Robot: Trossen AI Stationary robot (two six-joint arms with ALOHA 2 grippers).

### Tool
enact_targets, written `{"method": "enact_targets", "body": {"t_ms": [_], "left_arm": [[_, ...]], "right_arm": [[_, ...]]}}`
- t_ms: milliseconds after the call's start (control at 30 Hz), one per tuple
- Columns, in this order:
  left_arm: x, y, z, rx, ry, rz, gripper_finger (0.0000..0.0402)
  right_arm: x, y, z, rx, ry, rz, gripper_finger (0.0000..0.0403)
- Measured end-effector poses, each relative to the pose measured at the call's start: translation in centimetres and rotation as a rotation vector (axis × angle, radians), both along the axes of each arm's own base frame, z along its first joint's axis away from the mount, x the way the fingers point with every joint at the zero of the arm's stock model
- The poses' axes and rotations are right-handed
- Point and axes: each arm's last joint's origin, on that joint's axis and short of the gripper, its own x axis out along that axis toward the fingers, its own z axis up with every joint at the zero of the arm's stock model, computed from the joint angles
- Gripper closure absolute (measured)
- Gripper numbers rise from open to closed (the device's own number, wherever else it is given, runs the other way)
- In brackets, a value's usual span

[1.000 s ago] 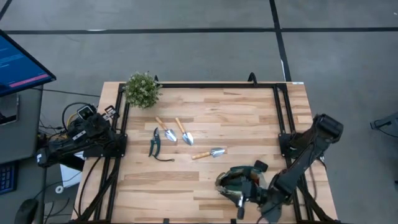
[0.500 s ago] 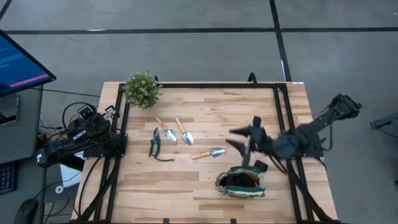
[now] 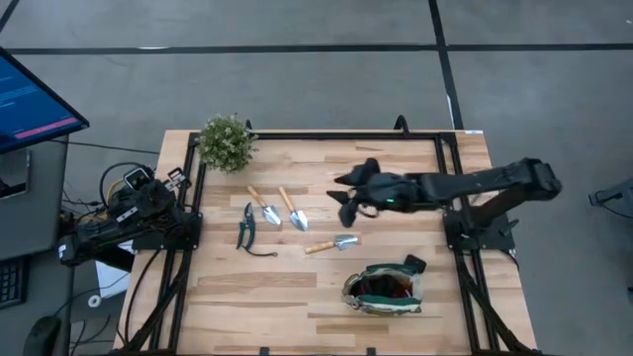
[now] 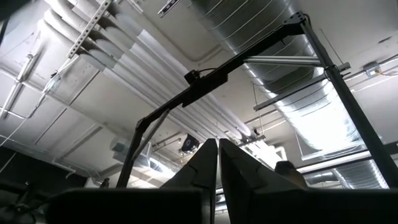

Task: Pick & Place Garden tools in Gardening bag
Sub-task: Put the brown trowel into the gardening bag

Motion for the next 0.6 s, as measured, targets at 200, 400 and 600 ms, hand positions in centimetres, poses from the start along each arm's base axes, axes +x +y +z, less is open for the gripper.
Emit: {"method": "enact_targets", "body": {"t_ms": [200, 400, 600], "left_arm": [[0.0, 0.0, 0.0, -0.001, 0.002, 0.0, 0.0384], [0.1, 0.0, 0.0, -0.002, 0.006, 0.0, 0.0384], [0.1, 0.0, 0.0, -0.004, 0.009, 0.0, 0.0384]], "right_arm": [[3.5, -0.5, -1.7, 0.055, 0.308, 0.12, 0.021], [6.9, 0.3, -4.1, 0.124, 0.501, 0.299, 0.0216], [8.4, 1.5, -7.4, 0.319, 0.638, 0.385, 0.0226]]}}
